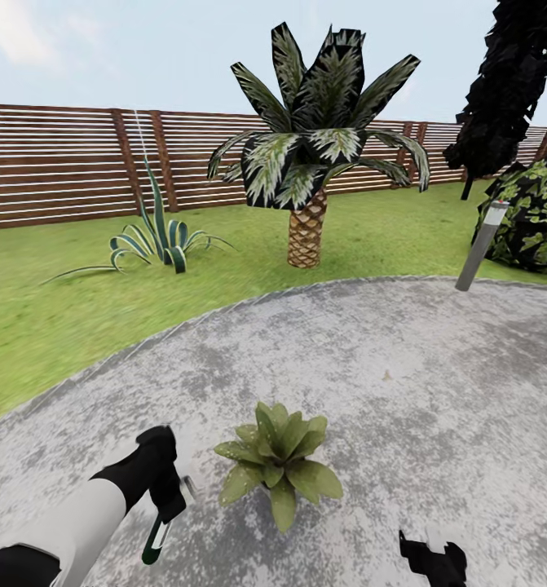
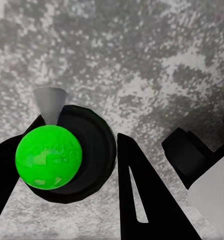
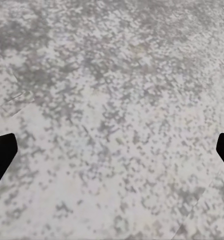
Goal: Pick up the pesticide atomizer in the garden and spray insectifuge to fully cover both potted plants in the garden.
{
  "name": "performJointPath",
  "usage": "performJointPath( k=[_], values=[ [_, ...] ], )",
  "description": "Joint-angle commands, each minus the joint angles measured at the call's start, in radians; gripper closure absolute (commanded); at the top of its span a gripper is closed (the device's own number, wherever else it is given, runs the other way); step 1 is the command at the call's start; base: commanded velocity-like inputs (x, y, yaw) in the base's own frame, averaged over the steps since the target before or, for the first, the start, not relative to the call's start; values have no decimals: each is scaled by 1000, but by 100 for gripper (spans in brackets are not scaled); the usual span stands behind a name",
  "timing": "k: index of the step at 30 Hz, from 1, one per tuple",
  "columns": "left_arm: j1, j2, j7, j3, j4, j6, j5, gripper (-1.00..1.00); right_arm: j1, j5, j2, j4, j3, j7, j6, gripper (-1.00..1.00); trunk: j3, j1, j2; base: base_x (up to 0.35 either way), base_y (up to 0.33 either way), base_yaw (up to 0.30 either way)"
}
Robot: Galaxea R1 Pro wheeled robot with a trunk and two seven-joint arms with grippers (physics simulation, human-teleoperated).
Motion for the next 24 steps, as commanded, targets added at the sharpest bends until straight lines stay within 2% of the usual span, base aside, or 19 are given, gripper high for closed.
performJointPath(
  k=[1, 9, 12, 20, 24],
  values=[
    [2, 1, -5, -4, -2, 7, -3, 100, -1, 11, 0, 2, -5, -6, -3, -100, -1, 0, 0, 1, 0, 96],
    [11, 0, -3, -2, -3, 6, -2, 100, -1, 11, 0, 2, -5, -6, -3, -100, -1, 0, 0, 0, 0, 247],
    [11, -1, -3, -2, -3, 7, -3, 100, -1, 10, 0, 2, -5, -6, -4, -100, -1, 0, 0, 0, 0, 110],
    [11, -1, -2, -2, -3, 7, -4, 100, -1, 10, 0, 3, -5, -6, -5, -100, -1, 0, 0, 156, -201, 3],
    [11, -1, -2, -2, -3, 7, -5, 100, -1, 10, 0, 3, -5, -6, -5, -100, -1, 0, 0, 19, -261, 104]
  ],
)
